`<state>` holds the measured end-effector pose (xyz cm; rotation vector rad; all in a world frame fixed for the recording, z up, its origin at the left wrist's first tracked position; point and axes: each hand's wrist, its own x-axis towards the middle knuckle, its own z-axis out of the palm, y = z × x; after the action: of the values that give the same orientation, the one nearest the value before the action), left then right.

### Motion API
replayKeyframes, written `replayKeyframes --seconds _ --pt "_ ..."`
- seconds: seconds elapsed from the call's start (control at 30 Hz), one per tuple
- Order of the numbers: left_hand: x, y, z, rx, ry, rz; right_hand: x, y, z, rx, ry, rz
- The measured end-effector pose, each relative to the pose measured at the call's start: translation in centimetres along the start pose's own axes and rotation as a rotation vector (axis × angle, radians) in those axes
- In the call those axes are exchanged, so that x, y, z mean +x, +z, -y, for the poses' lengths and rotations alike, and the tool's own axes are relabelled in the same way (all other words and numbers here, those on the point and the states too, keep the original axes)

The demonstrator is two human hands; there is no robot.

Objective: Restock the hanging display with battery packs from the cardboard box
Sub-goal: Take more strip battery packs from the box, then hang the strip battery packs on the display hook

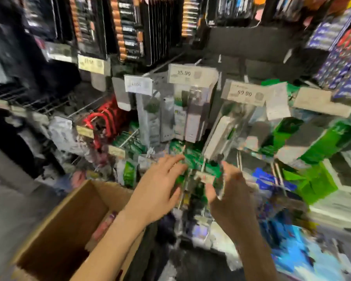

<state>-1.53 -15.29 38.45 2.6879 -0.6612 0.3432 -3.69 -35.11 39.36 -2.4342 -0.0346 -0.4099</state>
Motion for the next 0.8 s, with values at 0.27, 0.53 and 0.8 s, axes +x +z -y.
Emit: replayKeyframes --seconds 0.27,0.53,0.8 --pt "-22.6 3.6 -0.1 -0.064 -0.474 0.159 -13.7 7.6 -1.5 0.112 0.106 0.576" --pt "-32.3 3.3 -1.3 -0.149 -0.712 0.248 -22.9 10.3 0.6 0.147 0.078 0.790" --pt "-28.1 5.7 4.0 -0.078 -0.506 0.329 -24.5 13.7 4.2 -0.025 0.000 0.778"
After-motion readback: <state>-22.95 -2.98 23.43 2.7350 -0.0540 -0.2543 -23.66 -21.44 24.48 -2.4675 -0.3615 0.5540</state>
